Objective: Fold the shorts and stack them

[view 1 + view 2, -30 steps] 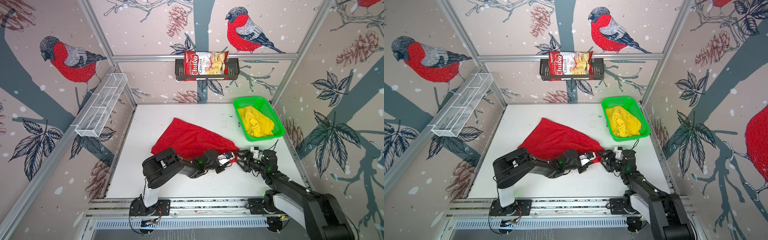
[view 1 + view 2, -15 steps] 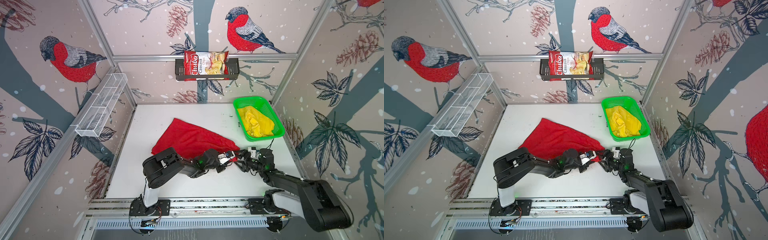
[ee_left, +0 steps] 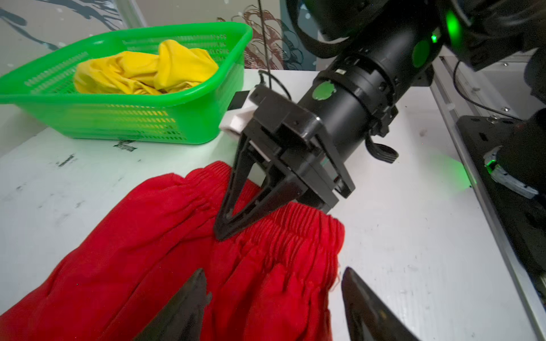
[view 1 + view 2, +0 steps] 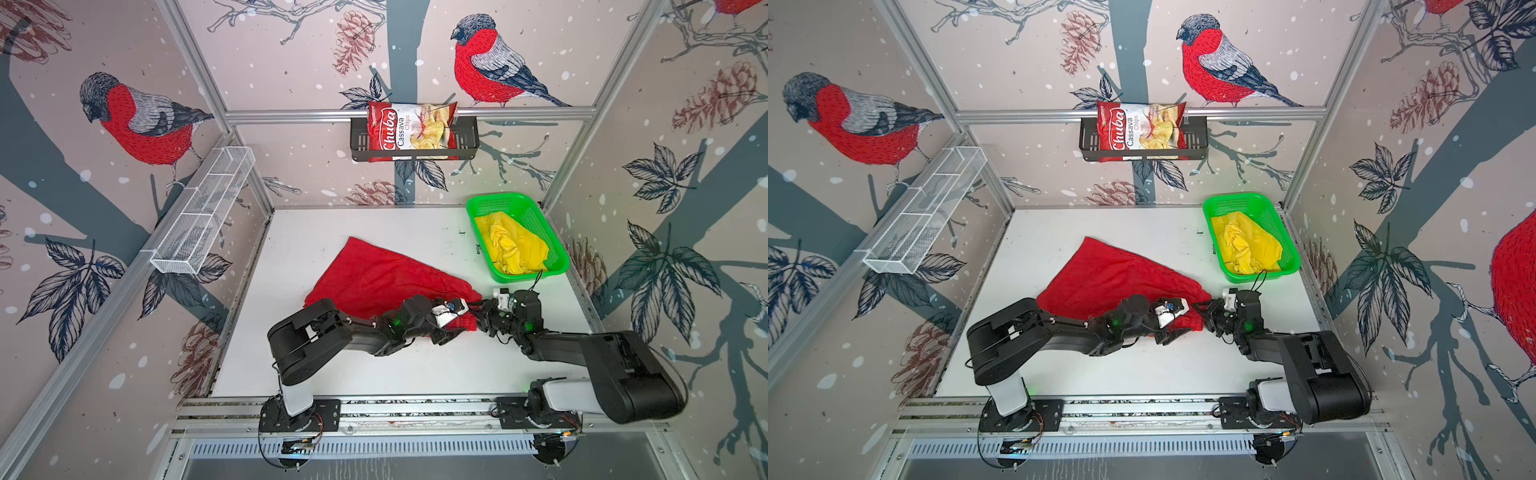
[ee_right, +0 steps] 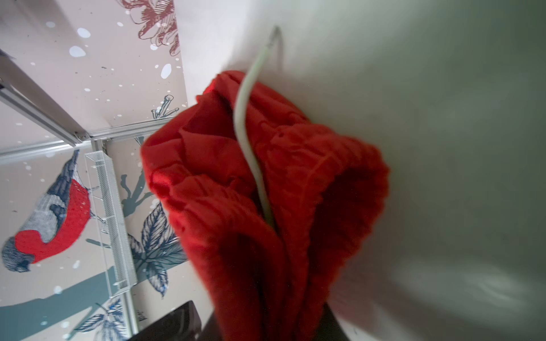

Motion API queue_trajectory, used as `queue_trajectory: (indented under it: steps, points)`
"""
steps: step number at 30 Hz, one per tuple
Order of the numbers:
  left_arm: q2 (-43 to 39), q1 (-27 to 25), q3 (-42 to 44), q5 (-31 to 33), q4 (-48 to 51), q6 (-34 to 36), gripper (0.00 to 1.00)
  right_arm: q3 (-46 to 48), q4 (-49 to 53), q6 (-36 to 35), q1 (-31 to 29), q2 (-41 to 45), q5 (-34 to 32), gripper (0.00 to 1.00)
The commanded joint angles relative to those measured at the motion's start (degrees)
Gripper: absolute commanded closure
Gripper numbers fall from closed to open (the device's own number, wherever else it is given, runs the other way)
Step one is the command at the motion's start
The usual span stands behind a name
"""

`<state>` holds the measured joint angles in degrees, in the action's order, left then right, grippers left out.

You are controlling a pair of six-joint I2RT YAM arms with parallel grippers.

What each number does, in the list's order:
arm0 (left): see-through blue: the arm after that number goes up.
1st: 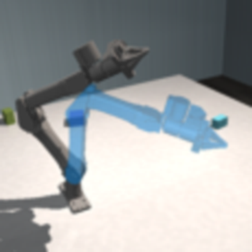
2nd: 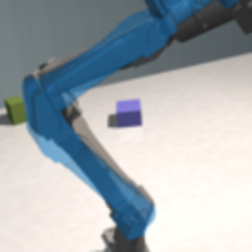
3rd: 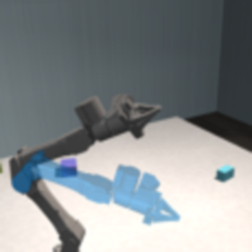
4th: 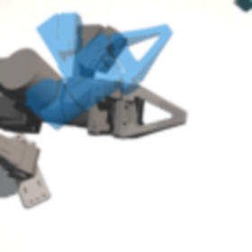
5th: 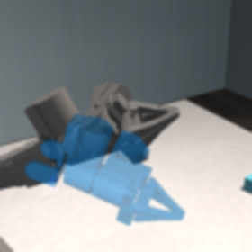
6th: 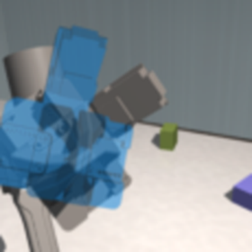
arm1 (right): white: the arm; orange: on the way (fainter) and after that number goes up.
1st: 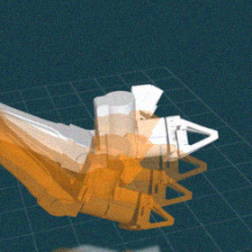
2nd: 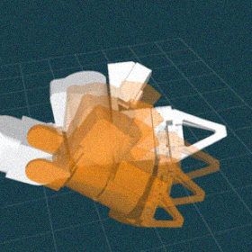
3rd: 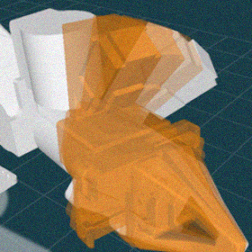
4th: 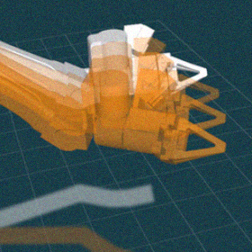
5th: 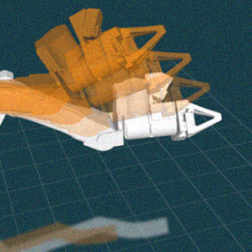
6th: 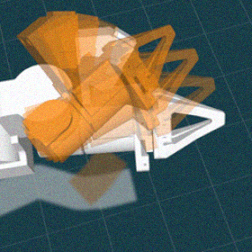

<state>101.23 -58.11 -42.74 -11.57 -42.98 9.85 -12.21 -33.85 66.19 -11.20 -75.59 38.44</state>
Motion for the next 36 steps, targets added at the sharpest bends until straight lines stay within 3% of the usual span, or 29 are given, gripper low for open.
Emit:
queue_trajectory:
  steps: [1,5,9,15,19,26,36]
  points:
    - [-3.9,2.4,1.0,3.2,3.6,-5.8,0.27,-3.4,15.1,-10.6,-0.1,4.9,-5.3,0.75]
    - [-10.1,5.0,-0.6,12.5,15.1,-12.6,0.26,-9.4,30.8,-20.3,0.0,11.1,-9.0,0.79]
    - [-15.2,9.2,-2.1,16.4,25.2,-20.0,0.25,-17.1,44.4,-28.8,0.6,13.3,-11.7,0.82]
    - [-20.4,20.5,-0.8,13.5,34.3,-31.7,0.27,-32.9,61.9,-40.1,0.6,8.7,-17.2,0.82]
    - [-23.1,27.3,2.2,11.0,34.2,-35.4,0.27,-44.2,71.1,-45.5,0.5,4.1,-22.4,0.82]
    - [-22.4,34.6,6.8,7.2,30.2,-39.7,0.33,-59.8,78.1,-47.8,-1.0,-4.1,-28.8,0.82]
    - [-11.7,36.4,4.6,1.1,29.2,-40.3,0.37,-74.6,79.8,-46.5,-8.9,-12.3,-34.4,0.83]
